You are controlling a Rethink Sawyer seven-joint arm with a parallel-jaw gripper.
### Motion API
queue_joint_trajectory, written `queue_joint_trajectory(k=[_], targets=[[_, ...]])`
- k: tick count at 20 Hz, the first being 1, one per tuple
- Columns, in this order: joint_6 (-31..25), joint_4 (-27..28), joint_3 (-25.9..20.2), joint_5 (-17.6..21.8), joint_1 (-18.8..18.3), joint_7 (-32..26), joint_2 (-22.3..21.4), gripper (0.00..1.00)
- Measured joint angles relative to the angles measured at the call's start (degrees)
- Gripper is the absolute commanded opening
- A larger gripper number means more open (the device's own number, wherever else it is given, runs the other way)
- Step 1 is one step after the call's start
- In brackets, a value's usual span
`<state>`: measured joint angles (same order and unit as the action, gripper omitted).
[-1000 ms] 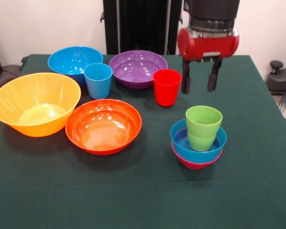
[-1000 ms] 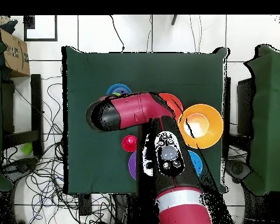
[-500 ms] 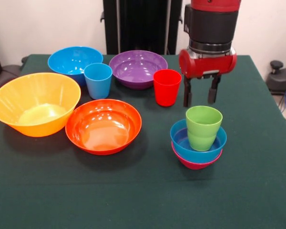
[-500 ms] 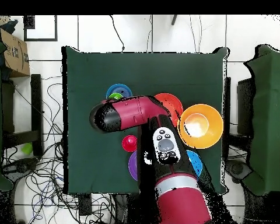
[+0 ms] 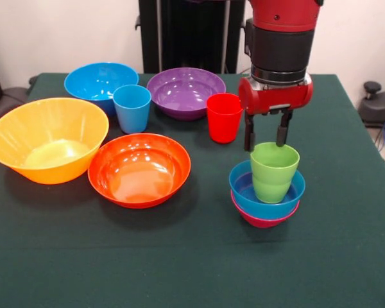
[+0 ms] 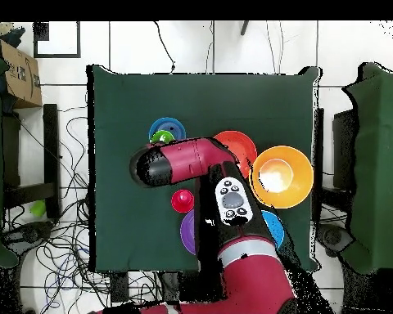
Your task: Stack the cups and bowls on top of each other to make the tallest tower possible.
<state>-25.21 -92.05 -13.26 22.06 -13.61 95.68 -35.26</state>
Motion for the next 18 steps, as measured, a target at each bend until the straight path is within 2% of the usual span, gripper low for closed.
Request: queue_joint_trajectory(k=[7, 18], targets=[[0.00, 0.00, 0.96, 0.00, 0.01, 0.00, 0.00, 1.00], [0.66, 0.40, 2.48, 2.52, 0.27, 0.00, 0.75, 1.00]])
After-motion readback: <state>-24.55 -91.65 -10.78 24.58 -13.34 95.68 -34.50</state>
